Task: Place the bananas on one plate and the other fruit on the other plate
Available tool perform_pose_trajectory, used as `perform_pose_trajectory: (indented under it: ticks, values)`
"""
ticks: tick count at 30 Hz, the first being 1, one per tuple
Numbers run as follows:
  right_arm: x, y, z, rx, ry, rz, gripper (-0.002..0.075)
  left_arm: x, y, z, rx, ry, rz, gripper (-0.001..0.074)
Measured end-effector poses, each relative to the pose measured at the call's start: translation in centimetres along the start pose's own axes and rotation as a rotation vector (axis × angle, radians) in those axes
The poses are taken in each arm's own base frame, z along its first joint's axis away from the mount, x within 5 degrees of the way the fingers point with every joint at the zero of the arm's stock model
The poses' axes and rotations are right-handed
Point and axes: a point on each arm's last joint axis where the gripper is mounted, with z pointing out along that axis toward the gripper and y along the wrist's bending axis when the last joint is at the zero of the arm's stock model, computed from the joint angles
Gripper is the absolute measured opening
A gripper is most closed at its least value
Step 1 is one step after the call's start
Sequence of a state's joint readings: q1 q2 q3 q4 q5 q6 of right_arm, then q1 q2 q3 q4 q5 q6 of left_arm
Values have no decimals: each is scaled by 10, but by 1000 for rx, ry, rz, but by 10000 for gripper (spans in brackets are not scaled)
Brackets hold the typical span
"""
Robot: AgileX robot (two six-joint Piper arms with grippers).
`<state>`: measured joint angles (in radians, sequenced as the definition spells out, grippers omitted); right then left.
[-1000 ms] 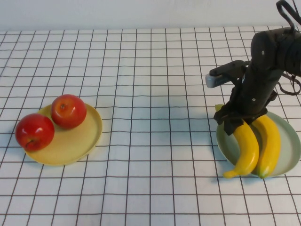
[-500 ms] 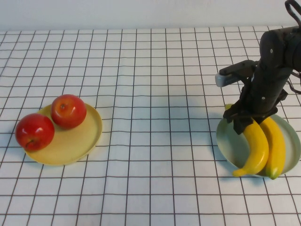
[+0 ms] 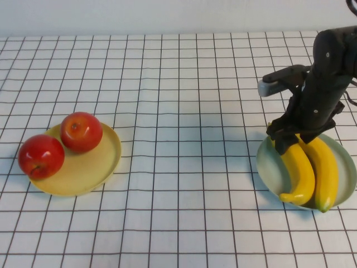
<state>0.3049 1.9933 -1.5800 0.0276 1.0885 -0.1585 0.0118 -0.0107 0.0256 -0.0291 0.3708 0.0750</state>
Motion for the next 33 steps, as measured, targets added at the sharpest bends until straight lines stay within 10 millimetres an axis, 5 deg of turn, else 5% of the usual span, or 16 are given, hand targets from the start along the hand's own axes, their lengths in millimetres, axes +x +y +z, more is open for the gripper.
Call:
perform_pose_trajectory:
  ticks: [5,10,23,33]
  values:
    - [8,3,-49,12,-157,3,264,0,0,0,0,0,0,-4]
    - [43,12,-79,11,-420,36,27,0,0,0,0,0,0,-4]
    - [195,40,-100,-49,-810,103,-15,0,0,0,0,0,0,-4]
    - [273,47,-111,50,-1168,72,-15,0,0,0,0,0,0,-4]
